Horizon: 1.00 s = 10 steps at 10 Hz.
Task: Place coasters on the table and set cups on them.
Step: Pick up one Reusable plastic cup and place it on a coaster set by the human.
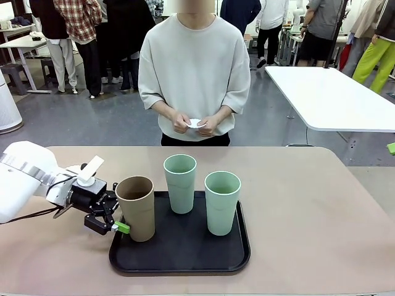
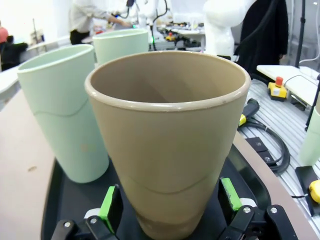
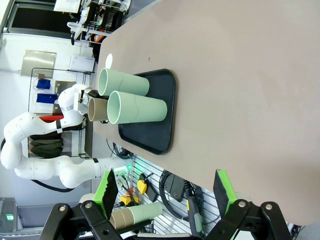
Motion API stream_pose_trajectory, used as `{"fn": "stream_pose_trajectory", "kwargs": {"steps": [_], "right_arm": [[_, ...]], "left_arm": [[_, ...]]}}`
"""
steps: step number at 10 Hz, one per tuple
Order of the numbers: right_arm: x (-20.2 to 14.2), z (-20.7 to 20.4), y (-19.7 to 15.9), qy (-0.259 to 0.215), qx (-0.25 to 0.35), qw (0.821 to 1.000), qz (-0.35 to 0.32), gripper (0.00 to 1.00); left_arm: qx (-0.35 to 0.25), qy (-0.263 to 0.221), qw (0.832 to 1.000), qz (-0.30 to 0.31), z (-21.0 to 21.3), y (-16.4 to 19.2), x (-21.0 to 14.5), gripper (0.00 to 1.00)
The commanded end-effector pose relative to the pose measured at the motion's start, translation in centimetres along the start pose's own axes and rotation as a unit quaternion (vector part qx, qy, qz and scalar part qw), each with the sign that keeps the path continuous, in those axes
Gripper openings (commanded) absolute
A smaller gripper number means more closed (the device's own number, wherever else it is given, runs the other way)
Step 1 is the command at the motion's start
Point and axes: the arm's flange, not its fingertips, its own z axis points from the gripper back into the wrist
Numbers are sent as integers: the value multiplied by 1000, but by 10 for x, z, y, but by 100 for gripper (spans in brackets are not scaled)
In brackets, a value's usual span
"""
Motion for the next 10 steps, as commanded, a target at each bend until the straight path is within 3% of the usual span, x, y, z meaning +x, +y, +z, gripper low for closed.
{"fn": "stream_pose_trajectory", "kwargs": {"steps": [1,4,5,6,7,8,9,10], "right_arm": [[0,0,-1,0,8,1000,0,100],[0,0,-1,0,8,1000,0,100],[0,0,-1,0,8,1000,0,100],[0,0,-1,0,8,1000,0,100],[0,0,-1,0,8,1000,0,100],[0,0,-1,0,8,1000,0,100],[0,0,-1,0,8,1000,0,100],[0,0,-1,0,8,1000,0,100]], "left_arm": [[-1,-2,1000,-25,-17,2,-6,100],[-2,-17,999,-42,-31,3,-7,100],[-6,-25,999,-46,-30,2,-6,40],[-3,-24,999,-46,-28,3,-6,41],[-2,-25,999,-44,-26,3,-5,0],[0,-24,999,-44,-23,1,-4,36],[2,-24,999,-47,-22,4,-2,0],[3,-20,999,-45,-16,-2,6,0]]}}
